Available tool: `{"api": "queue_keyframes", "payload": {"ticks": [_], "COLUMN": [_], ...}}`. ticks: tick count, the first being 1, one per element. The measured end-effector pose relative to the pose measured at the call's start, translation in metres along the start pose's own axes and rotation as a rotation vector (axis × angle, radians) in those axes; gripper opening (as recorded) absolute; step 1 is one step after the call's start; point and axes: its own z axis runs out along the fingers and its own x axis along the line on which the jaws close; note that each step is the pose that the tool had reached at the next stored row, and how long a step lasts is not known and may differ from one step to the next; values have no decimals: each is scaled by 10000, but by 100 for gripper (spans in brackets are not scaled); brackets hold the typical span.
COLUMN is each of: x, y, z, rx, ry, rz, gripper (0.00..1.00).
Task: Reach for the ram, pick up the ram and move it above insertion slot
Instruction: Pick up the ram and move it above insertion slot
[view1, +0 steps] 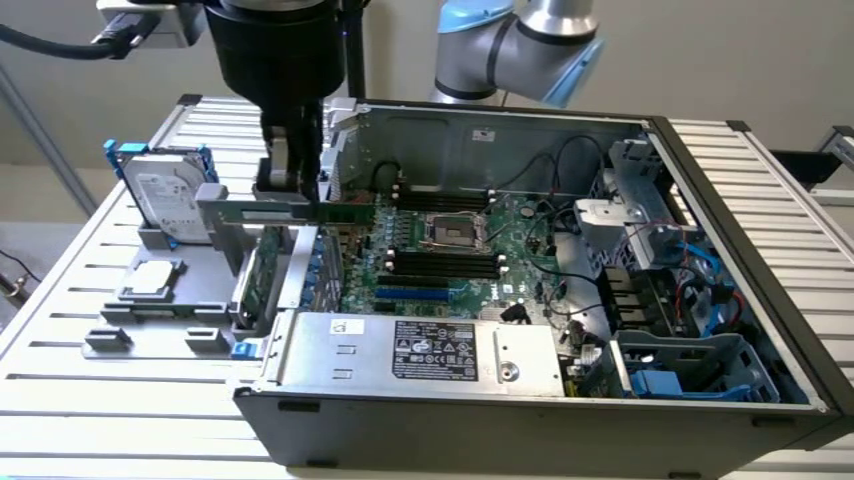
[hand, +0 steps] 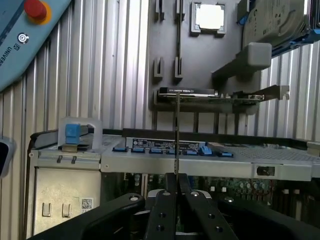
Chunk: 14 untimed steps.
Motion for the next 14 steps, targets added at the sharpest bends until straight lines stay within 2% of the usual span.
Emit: {"api": "queue_keyframes", "payload": {"ticks": [7, 14], "x": [-9, -50], "y": [-318, -629], "z": [-14, -26], "rx": [2, 2], "ry": [-56, -63], "rz": [-2, -3], "gripper": [13, 13]}}
